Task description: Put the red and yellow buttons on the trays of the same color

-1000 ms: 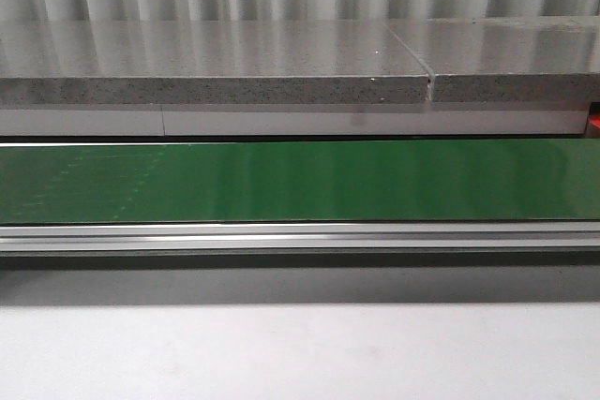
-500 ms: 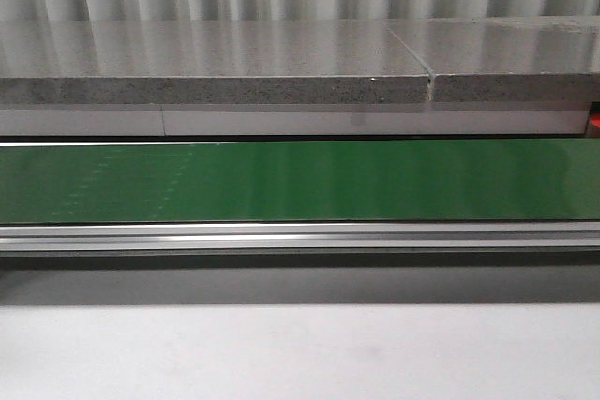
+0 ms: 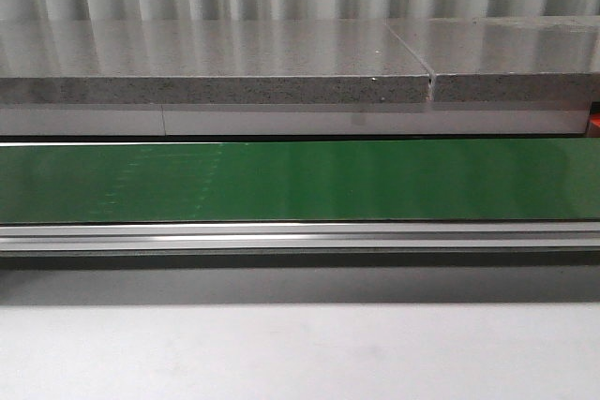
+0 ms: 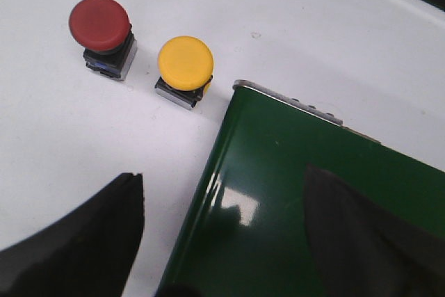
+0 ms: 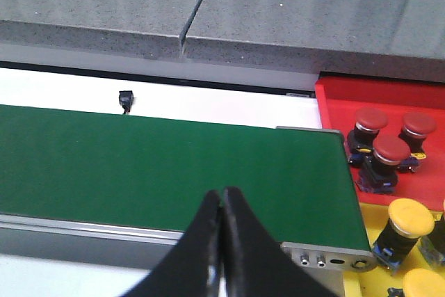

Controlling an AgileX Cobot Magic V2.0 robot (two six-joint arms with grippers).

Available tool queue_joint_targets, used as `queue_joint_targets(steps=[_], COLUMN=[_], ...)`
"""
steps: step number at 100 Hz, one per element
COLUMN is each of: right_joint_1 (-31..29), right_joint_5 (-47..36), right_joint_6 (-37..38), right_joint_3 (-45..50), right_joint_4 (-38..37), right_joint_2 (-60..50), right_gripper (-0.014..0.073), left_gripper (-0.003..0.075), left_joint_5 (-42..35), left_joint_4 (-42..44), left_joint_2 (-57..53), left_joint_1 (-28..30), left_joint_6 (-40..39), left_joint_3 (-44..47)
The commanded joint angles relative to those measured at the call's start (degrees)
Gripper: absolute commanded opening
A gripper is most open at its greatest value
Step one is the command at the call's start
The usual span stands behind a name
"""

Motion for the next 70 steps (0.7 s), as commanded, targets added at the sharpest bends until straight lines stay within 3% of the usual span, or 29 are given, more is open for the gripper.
queue_joint_targets(steps=[1,29,70], right_joint_1=[0.0,0.0,0.0], right_joint_5=[-4.7,-4.7,-4.7], right_joint_6=[-0.6,-0.6,-0.6], right_joint_3=[-1.5,-1.5,-1.5], right_joint_4=[0.1,0.1,0.1], right_joint_2=[0.5,0.5,0.5], right_gripper=[-0.0066,-0.0066,-0.0066], left_gripper=[0.0478,0.0471,0.0471], left_joint_5=[0.2,6.4,12.9], left_joint_4=[-1.9,-3.4,-0.4], left_joint_2=[2.0,13.4,22.9], left_joint_1=[0.7,1.9,2.6], left_joint_6=[-1.3,-8.6,-26.3], left_joint_3=[-4.4,-13.8,-24.3])
